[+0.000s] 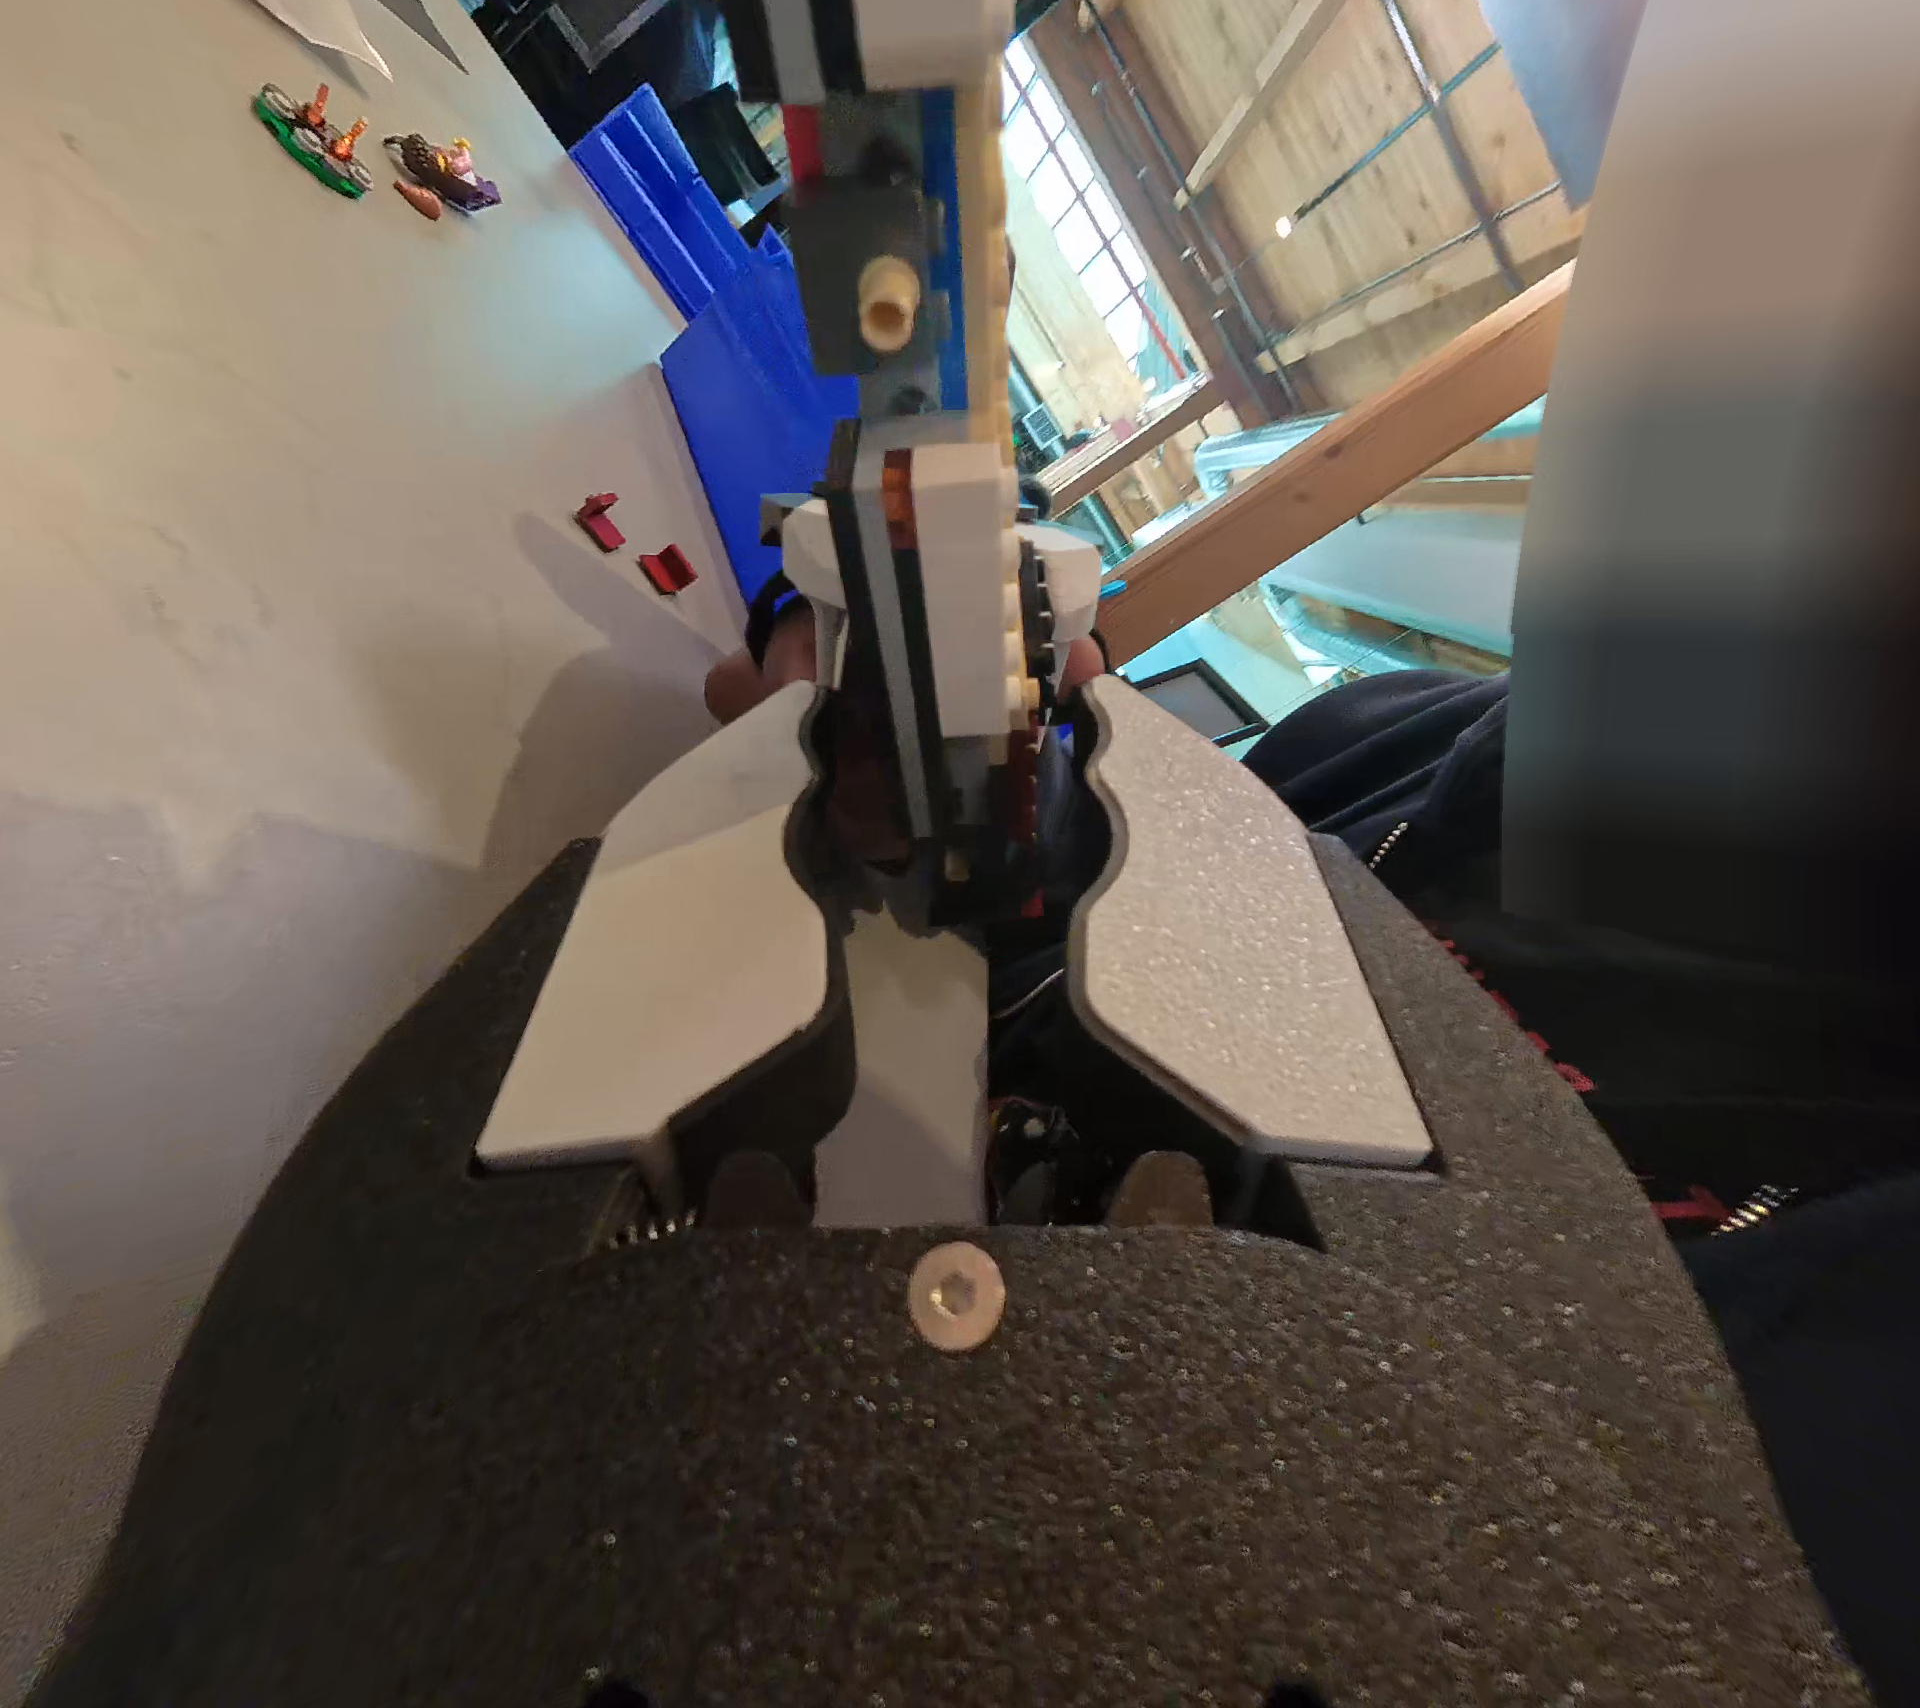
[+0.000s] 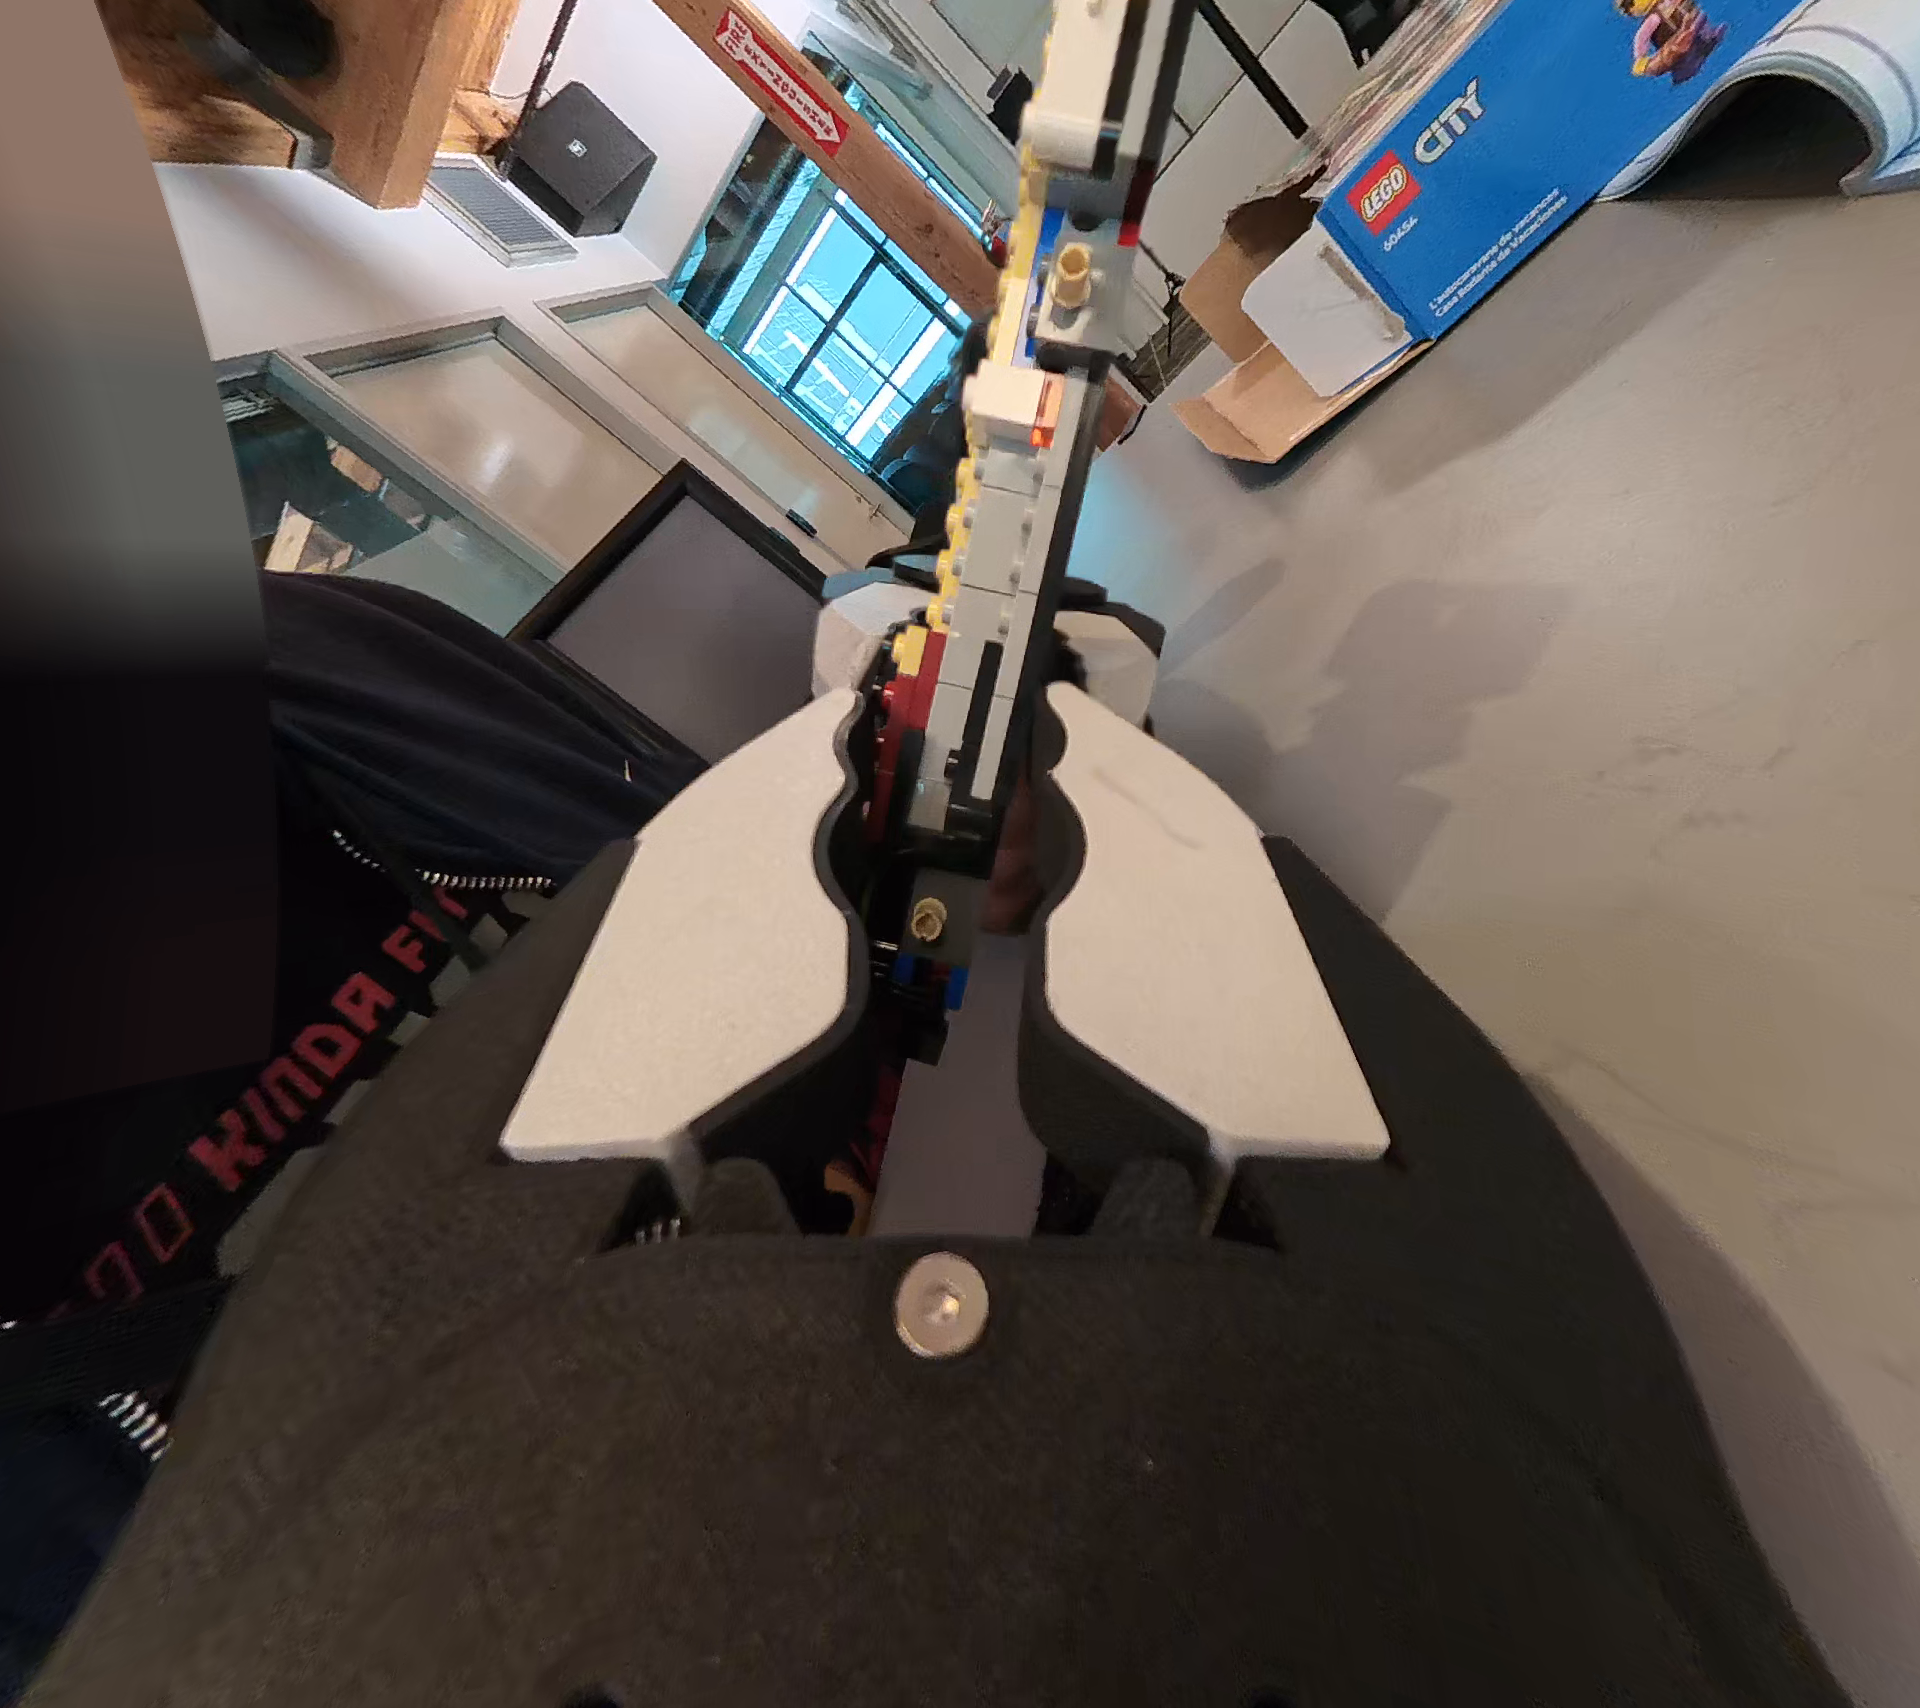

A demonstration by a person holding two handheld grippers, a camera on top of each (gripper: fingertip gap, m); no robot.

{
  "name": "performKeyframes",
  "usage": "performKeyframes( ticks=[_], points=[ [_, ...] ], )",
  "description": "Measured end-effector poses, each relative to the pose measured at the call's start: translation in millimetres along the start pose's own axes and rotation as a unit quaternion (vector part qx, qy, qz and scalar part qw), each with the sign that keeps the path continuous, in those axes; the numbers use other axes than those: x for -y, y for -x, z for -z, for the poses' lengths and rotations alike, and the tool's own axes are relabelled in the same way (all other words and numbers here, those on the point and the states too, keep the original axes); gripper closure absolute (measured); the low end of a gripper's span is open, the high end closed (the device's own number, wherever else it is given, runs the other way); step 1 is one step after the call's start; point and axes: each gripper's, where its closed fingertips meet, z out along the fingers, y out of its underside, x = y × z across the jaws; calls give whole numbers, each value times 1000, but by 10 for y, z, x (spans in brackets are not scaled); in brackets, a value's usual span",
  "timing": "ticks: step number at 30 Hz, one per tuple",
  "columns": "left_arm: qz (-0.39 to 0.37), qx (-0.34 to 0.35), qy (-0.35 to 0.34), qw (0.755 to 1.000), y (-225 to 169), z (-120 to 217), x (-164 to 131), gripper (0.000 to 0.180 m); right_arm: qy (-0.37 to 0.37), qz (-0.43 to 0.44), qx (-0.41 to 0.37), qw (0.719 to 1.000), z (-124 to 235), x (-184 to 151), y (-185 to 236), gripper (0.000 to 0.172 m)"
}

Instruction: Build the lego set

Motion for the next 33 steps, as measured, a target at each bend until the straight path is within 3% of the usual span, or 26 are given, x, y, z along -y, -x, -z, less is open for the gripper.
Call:
performKeyframes(
  ticks=[3, 13, 33],
  points=[
    [-5, 12, -5, 1000, 9, -25, -8, 148, -6, 4, -9, 1000, -1, 13, -19, 144],
    [-4, 21, -32, 999, -5, -48, 39, 149, 1, 26, -17, 1000, -27, -17, 1, 144],
    [-80, 75, 10, 994, 50, 17, 18, 149, 27, 46, -47, 997, -41, -78, -75, 141]
  ],
)
